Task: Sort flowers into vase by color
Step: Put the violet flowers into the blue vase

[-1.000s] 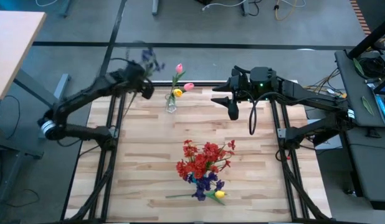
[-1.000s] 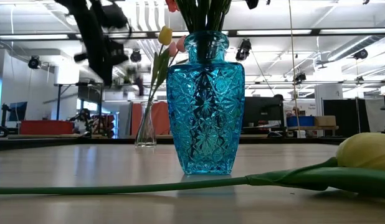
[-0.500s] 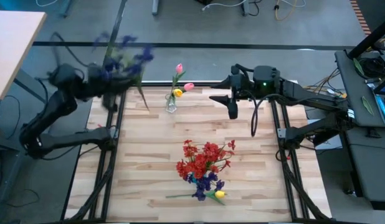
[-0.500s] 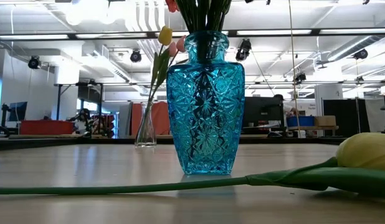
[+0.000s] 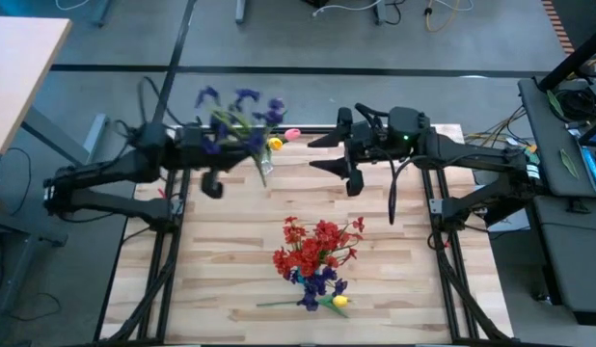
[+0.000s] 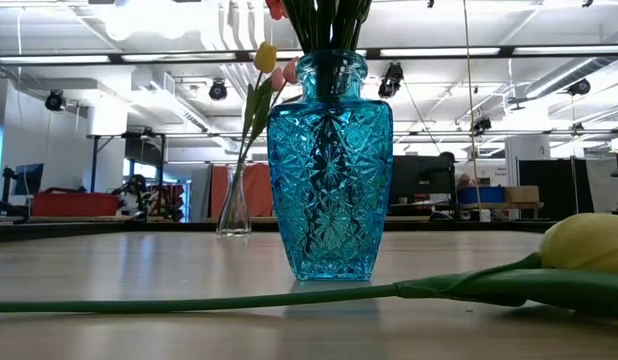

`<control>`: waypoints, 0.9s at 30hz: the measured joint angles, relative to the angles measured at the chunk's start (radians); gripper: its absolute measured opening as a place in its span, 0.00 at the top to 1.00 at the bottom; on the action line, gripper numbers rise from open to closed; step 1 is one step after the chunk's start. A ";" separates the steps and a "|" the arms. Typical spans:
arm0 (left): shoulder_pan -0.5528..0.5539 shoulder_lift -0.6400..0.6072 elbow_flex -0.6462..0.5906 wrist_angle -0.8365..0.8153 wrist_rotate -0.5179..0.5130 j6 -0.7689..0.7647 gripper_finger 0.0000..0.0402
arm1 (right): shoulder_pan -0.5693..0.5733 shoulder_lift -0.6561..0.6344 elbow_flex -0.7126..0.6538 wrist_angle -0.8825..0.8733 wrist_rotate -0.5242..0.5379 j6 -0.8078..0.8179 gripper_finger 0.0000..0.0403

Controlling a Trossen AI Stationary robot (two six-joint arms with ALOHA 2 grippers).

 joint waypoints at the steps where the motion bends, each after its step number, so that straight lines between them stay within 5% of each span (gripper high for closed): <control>1: -0.008 0.024 0.002 0.014 -0.006 0.003 1.00 | 0.002 0.009 0.009 0.000 -0.002 0.001 0.51; 6: -0.027 0.119 0.013 0.100 -0.007 0.004 1.00 | 0.008 0.059 0.057 -0.010 -0.008 0.002 0.49; 19: -0.035 0.227 0.014 0.221 -0.008 -0.009 1.00 | 0.008 0.180 0.178 -0.011 -0.010 0.054 0.22; 27: -0.035 0.259 0.014 0.244 -0.016 -0.009 1.00 | 0.008 0.206 0.218 -0.021 -0.010 0.062 0.22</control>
